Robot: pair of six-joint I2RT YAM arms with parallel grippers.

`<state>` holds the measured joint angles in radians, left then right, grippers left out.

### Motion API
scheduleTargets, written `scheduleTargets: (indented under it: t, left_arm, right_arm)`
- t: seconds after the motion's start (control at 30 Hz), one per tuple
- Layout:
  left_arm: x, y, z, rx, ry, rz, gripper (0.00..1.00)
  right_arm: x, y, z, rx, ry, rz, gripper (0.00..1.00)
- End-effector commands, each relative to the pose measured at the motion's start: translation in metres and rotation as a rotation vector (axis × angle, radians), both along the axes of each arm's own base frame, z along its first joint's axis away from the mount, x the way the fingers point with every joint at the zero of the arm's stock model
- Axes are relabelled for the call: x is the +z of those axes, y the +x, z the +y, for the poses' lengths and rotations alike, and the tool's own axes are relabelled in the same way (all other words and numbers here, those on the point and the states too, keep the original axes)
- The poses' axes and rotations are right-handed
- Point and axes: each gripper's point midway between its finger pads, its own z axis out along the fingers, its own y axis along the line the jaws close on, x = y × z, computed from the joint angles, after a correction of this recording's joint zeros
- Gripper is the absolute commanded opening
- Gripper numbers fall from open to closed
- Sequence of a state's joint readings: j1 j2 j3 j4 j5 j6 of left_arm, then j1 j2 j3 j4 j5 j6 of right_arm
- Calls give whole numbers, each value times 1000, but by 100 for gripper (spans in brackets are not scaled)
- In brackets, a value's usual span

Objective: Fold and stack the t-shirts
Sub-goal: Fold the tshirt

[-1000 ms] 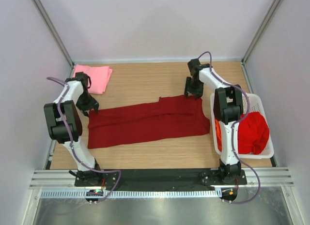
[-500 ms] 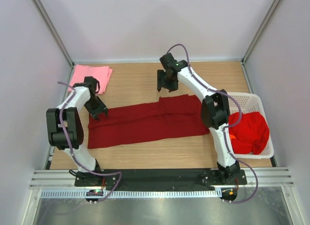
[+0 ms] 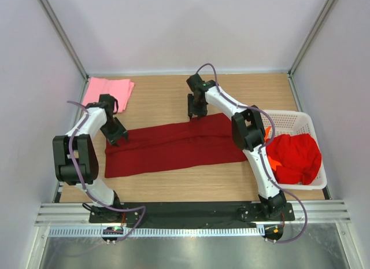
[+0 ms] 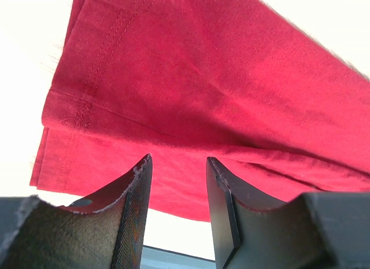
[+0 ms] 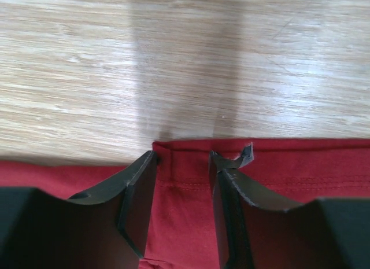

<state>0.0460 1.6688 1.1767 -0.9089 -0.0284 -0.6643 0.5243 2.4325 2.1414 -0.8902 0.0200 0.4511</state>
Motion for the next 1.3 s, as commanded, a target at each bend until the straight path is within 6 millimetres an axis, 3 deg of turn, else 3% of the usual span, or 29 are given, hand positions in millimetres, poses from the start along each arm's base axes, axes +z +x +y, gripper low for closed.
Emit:
scheduleTargets:
  t: [0.0,0.5,0.63,0.8,0.93,1.1,1.13,1.2,1.23,1.27]
  left_arm:
    - [11,4,-1,-31,-2,-54,44]
    - [6,-1,12,7,25,-9,44]
    - [5,-10,24,61,57,30,47]
    - [0,-18,30,109,47,62,48]
    - [-4,-23,33,135,54,98,48]
    - [-2,-27,42,175,73,110,48]
    - [0,-25,46,187,75,102,48]
    - [2,-23,50,189,77,97,48]
    - [4,-21,52,192,79,97,48]
    - [3,-21,53,192,82,101,48]
  right_arm:
    - [23,20,16,-1,48,-91,45]
    - [19,10,33,28,113,-43,47]
    - [22,12,34,32,116,-51,38]
    - [31,15,37,33,128,-70,11]
    - [46,13,34,30,129,-77,1]
    - [63,-9,23,30,114,-45,1]
    - [77,-14,20,25,120,-57,1]
    - [74,-33,12,25,100,-19,1]
    - [88,-40,8,21,111,-37,1]
    - [78,-53,2,10,96,4,1]
